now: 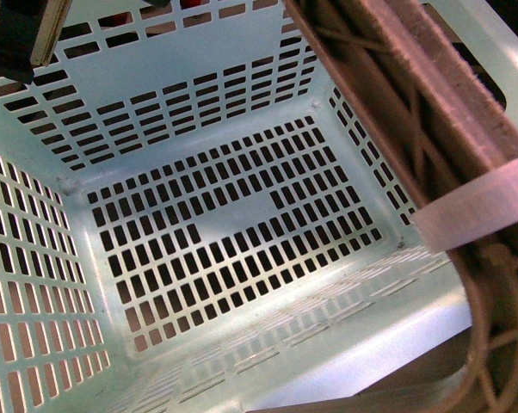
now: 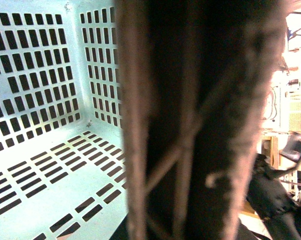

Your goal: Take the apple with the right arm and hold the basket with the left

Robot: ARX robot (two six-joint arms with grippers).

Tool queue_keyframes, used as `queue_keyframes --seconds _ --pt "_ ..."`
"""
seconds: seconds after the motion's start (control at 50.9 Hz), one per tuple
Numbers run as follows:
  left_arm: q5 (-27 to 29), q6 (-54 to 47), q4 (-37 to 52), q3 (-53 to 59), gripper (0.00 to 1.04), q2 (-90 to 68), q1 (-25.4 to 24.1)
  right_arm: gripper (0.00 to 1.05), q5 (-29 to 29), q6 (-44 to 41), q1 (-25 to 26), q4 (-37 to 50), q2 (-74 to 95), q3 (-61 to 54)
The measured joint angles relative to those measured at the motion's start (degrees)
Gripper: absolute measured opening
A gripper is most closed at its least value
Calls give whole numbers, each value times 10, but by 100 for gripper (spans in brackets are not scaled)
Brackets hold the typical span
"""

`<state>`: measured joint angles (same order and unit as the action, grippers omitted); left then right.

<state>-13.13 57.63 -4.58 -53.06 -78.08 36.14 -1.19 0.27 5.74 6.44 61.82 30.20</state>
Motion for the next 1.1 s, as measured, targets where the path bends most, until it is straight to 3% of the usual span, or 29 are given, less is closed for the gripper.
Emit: queue_keyframes --seconds 0.098,0.196,0.452,0.825,1.001,1.099 --pt "0 0 0 0 6 0 0 74 -33 27 -74 -16 -47 14" --pt "0 0 0 0 6 0 0 74 -73 62 -195 -15 -48 19" --pt "0 0 0 0 6 0 0 74 -95 110 -323 19 -5 19" --pt "0 0 0 0 6 0 0 75 -96 156 -369 37 37 1" --pt "0 0 0 0 6 0 0 97 -101 160 -370 35 30 0" --pt "0 0 0 0 6 0 0 96 -122 156 -360 31 10 -3"
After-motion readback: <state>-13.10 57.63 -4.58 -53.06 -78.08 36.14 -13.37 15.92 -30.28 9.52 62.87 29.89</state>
